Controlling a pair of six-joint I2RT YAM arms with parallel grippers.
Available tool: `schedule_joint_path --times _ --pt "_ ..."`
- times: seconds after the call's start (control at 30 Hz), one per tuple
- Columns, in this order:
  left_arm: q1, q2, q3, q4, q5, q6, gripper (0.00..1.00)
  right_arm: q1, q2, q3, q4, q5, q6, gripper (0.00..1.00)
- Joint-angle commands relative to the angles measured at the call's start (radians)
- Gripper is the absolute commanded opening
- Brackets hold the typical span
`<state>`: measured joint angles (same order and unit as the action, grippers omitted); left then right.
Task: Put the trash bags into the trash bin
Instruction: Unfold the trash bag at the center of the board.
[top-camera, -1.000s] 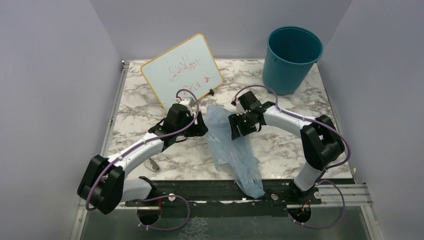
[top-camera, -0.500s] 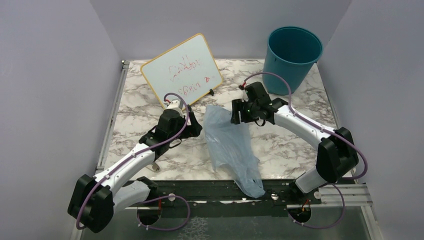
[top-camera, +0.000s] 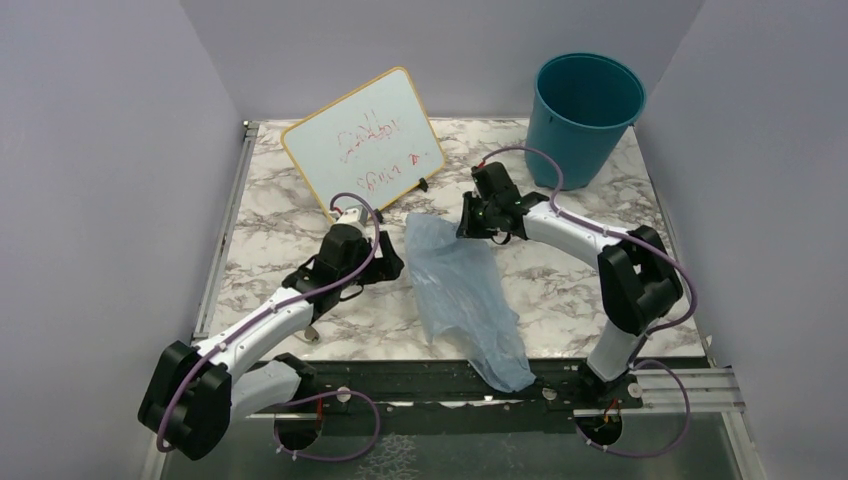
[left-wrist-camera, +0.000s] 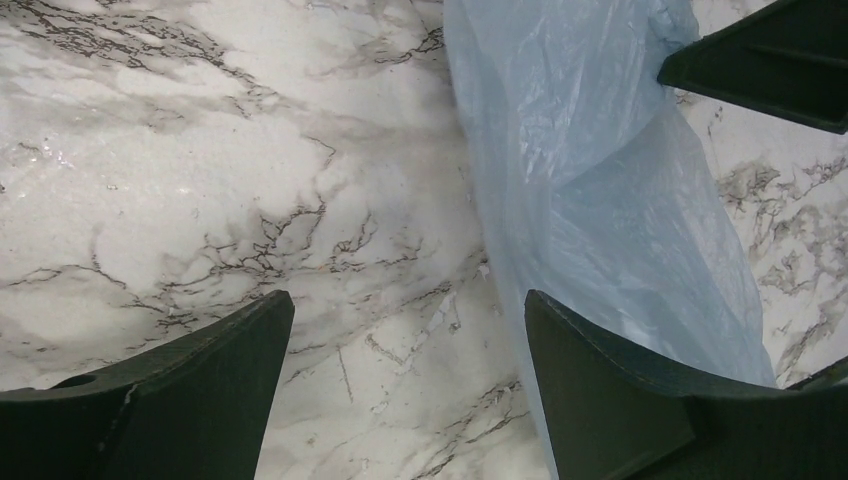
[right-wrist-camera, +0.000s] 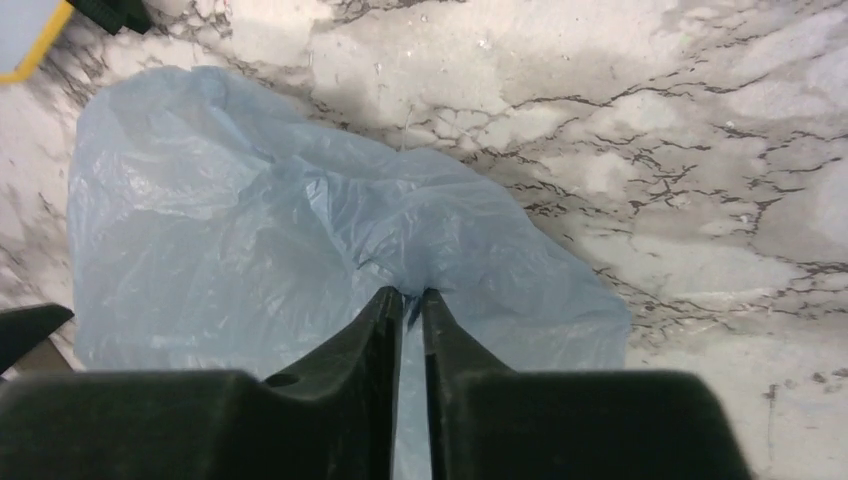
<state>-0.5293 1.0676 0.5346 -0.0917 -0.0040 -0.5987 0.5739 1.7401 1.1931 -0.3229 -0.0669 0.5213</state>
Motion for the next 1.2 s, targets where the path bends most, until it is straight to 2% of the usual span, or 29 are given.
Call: schedule_joint_path --times 0.0,0.07,0.13,0.17,0.2,0.3,0.4,0.43,0.47,0.5,0.57,0.6,0.7,0.77,0.8,0.83,0.87,0.9,0.93,0.97,1.0,1.03,1.1,1.17 --pt "0.009 -0.030 -0.012 0.018 0.011 -0.005 0.88 -0.005 -0.009 0.044 0.044 0.015 -0.037 0.07" --pt "0.015 -0.045 -0.019 0.012 0.011 -0.001 0.90 -0.006 -0.030 0.046 0.046 -0.013 -0.060 0.01" --pt "0.031 -0.059 -0.028 0.010 0.010 -0.001 0.94 -0.012 -0.043 0.064 0.017 -0.033 -0.070 0.01" --pt "0.049 -0.068 -0.032 0.014 0.031 -0.005 0.96 -0.031 -0.048 0.072 0.016 -0.089 -0.066 0.01" --pt "0.085 -0.082 -0.038 0.031 0.077 -0.018 0.98 -0.064 -0.047 0.082 0.034 -0.235 -0.047 0.00" --pt "0.220 -0.126 -0.078 0.136 0.243 -0.062 0.99 -0.180 0.023 0.185 0.078 -0.846 0.060 0.01" --pt "0.295 -0.150 -0.079 0.164 0.337 -0.079 0.99 -0.189 0.005 0.254 0.025 -0.937 0.052 0.01" --pt "0.310 -0.157 -0.074 0.163 0.351 -0.080 0.99 -0.190 -0.024 0.222 0.088 -1.005 0.081 0.01" --pt "0.324 -0.166 -0.069 0.156 0.361 -0.084 0.99 -0.194 -0.064 0.157 0.205 -1.076 0.169 0.01" --pt "0.335 -0.180 -0.065 0.145 0.367 -0.087 0.99 -0.201 -0.109 0.077 0.407 -1.130 0.300 0.01" --pt "0.349 -0.217 -0.056 0.120 0.362 -0.087 0.99 -0.204 -0.168 -0.107 0.984 -1.181 0.706 0.01" --pt "0.356 -0.237 -0.048 0.101 0.345 -0.083 0.99 -0.205 -0.169 -0.141 1.190 -1.201 0.851 0.01" --pt "0.366 -0.287 -0.007 0.016 0.265 -0.049 0.99 -0.201 -0.152 -0.154 1.614 -1.260 1.187 0.01" --pt "0.367 -0.301 0.024 -0.053 0.189 -0.014 0.99 -0.201 -0.159 -0.144 1.747 -1.270 1.284 0.01" --pt "0.367 -0.302 0.039 -0.090 0.149 0.000 0.99 -0.201 -0.170 -0.142 1.738 -1.282 1.262 0.01" --pt "0.368 -0.304 0.050 -0.113 0.123 0.014 0.99 -0.202 -0.186 -0.144 1.632 -1.297 1.176 0.01" --pt "0.368 -0.306 0.055 -0.120 0.115 0.025 0.99 -0.201 -0.203 -0.147 1.412 -1.299 0.984 0.01" --pt "0.368 -0.307 0.055 -0.117 0.117 0.032 0.99 -0.205 -0.215 -0.116 1.019 -1.248 0.661 0.01" --pt "0.368 -0.307 0.051 -0.107 0.128 0.033 0.99 -0.210 -0.204 -0.032 0.287 -1.082 0.275 0.01" --pt "0.368 -0.305 0.044 -0.092 0.147 0.032 0.99 -0.207 -0.163 0.051 -0.023 -0.820 0.013 0.01" --pt "0.368 -0.302 0.037 -0.078 0.170 0.028 0.99 -0.203 -0.121 0.066 -0.131 -0.662 -0.063 0.00" --pt "0.368 -0.297 0.031 -0.061 0.201 0.027 0.99 -0.224 -0.078 0.053 -0.159 -0.626 -0.089 0.01" --pt "0.368 -0.284 0.008 -0.015 0.269 0.029 0.99 -0.313 -0.035 -0.039 -0.033 -0.743 -0.043 0.01" --pt "0.368 -0.253 -0.016 0.047 0.345 0.032 0.99 -0.353 -0.023 -0.089 0.021 -0.687 0.002 0.01"
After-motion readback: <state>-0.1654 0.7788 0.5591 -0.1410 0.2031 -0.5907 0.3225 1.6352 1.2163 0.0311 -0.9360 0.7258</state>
